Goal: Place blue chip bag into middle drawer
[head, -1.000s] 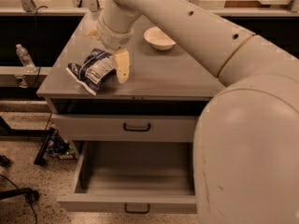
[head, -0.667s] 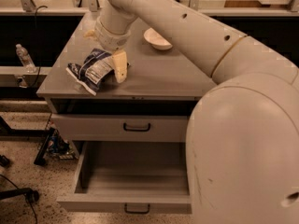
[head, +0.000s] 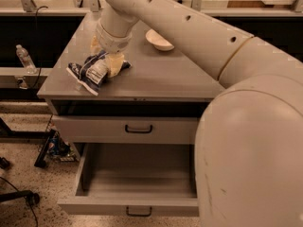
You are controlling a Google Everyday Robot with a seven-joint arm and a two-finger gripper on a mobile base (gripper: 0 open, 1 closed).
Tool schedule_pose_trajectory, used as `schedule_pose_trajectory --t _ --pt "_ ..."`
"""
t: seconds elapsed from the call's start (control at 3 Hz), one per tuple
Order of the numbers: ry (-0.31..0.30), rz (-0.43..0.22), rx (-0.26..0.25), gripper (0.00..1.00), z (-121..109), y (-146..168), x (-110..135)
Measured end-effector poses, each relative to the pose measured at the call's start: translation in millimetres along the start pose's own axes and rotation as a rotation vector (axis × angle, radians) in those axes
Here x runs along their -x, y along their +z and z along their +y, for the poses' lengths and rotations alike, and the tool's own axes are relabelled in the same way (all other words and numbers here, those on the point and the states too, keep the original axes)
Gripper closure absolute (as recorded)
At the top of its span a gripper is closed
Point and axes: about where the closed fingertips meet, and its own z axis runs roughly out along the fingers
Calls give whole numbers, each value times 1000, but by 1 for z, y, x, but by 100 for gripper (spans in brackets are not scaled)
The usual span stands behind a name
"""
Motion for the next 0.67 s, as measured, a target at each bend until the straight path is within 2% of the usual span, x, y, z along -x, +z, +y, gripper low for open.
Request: schedule_pose_trajectory --t 0.67 --pt "12 7 -26 91 12 -21 17"
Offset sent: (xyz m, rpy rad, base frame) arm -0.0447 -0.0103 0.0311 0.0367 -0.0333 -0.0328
